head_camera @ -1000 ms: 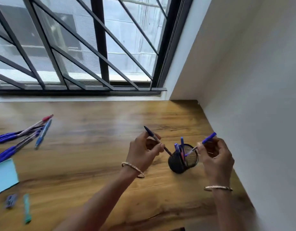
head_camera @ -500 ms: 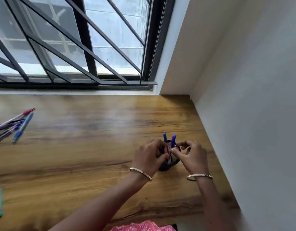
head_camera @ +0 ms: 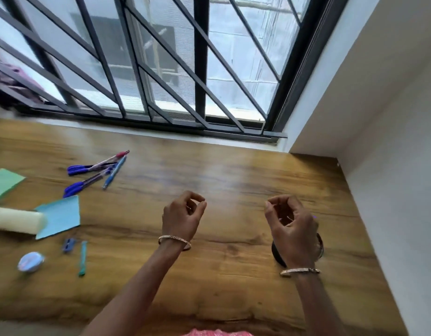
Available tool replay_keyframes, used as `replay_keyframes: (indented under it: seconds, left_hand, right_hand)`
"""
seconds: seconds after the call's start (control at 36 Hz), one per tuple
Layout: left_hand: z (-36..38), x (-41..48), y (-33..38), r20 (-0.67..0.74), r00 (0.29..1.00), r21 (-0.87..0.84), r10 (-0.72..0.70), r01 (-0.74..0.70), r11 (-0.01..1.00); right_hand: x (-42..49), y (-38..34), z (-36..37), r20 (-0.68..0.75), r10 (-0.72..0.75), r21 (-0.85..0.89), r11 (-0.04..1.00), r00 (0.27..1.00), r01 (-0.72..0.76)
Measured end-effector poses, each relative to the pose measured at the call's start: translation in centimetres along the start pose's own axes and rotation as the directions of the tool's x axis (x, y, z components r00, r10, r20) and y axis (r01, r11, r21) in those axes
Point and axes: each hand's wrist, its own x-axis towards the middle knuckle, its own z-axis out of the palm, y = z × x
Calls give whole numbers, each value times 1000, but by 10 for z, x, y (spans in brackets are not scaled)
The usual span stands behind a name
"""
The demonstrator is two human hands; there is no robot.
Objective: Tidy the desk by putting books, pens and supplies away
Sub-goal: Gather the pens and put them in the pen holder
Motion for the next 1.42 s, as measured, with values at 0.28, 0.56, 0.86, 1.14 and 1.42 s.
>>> replay_keyframes:
  seconds: [0.28, 0.56, 0.86, 1.14, 1.42]
  left_hand:
    - [-93, 33, -80, -100, 976, 102, -191, 201, 974]
    - [-179, 88, -157, -255, 920, 208, -299, 354, 912]
    - [-217, 137, -209, -128, 942, 615, -312, 322, 720]
    - [-225, 153, -227, -52, 947, 615, -317, 280, 737]
    - [-229, 152, -244, -61, 962, 472, -266, 263, 841]
  right_hand:
    - [-18, -45, 133, 332, -30, 107, 994, 943, -7]
    - [-11, -87, 261, 505, -90, 7, 995, 859, 101]
    - [5, -124, 376, 688, -176, -130, 925, 704, 357]
    - [4, -154, 447, 792, -362, -98, 719, 492, 688]
    - [-2, -167, 462, 835, -316, -212, 571, 451, 793]
